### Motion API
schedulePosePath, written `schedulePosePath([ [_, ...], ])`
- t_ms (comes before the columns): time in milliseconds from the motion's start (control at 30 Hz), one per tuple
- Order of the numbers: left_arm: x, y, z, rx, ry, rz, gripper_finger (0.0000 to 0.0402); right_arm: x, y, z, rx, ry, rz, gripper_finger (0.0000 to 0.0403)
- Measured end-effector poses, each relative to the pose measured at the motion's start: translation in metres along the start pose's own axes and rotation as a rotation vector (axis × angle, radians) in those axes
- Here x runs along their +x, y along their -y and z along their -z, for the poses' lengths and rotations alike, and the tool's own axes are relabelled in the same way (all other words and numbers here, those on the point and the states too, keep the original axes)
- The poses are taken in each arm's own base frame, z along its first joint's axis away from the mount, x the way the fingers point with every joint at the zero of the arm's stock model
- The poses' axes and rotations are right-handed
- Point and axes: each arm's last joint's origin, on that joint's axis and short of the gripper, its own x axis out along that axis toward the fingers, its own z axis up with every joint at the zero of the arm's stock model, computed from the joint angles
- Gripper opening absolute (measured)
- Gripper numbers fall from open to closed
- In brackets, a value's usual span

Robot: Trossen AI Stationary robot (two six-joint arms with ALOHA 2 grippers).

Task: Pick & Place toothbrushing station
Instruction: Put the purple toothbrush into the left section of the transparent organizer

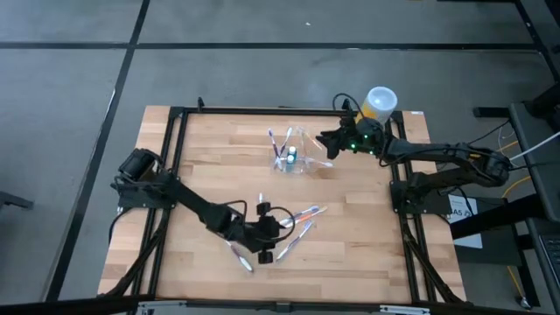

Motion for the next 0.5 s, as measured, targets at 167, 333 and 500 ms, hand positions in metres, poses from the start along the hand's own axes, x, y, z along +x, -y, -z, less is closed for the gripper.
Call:
schedulePosePath([
  [167,-0.002,-0.007,-0.006,-0.003,0.027,-0.053,0.0141,-0.006,-0.007,0.0,-0.03,0.046,-0.012,0.0166],
  [333,-0.003,-0.01,-0.008,-0.101,0.055,-0.102,0.0141,-0.015,-0.005,-0.006,-0.024,0.109,0.064,0.0155],
  [500,-0.001,-0.012,-0.009,-0.139,0.012,-0.022,0.0141,-0.023,-0.008,-0.003,0.012,0.039,0.012,0.0149],
])
